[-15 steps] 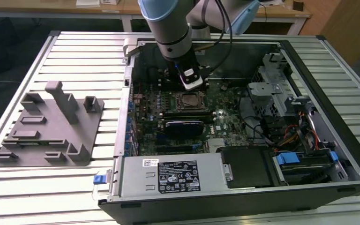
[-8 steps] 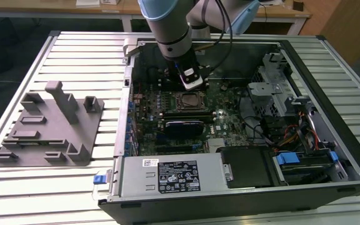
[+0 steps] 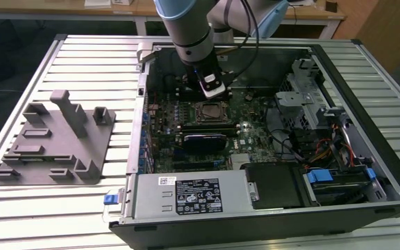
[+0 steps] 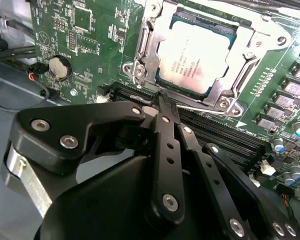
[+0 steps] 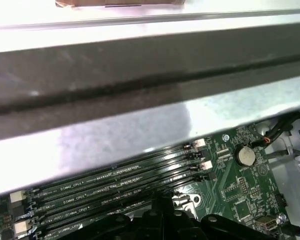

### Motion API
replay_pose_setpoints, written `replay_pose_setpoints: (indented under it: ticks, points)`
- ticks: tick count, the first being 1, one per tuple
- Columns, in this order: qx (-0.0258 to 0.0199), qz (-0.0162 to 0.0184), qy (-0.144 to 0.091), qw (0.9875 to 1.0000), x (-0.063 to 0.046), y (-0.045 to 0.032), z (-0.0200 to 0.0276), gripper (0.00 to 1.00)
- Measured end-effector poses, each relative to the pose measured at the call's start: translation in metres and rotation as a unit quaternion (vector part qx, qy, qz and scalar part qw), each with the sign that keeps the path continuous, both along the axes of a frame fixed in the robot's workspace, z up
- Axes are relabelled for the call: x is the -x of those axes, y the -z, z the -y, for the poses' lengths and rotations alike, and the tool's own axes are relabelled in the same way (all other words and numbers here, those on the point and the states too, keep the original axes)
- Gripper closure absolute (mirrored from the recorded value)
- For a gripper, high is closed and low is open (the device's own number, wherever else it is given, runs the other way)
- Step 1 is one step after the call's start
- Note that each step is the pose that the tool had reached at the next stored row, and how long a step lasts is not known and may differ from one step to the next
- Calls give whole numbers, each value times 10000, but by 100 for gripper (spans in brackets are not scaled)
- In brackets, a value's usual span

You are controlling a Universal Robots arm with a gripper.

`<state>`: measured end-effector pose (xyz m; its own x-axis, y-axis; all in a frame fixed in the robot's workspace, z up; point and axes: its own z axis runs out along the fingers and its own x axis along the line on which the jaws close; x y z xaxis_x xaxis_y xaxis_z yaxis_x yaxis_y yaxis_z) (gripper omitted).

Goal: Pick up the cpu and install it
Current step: 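Install the first cpu locking lever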

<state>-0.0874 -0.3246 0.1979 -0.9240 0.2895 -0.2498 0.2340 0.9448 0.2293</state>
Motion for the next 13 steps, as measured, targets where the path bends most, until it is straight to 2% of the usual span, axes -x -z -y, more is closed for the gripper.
replay_pose_setpoints:
  ticks: [3, 13]
  points:
    - [-9, -1, 86, 10000, 2, 5, -4, 89]
    - [-94, -1, 193, 9998, 49, 8, -26, 89]
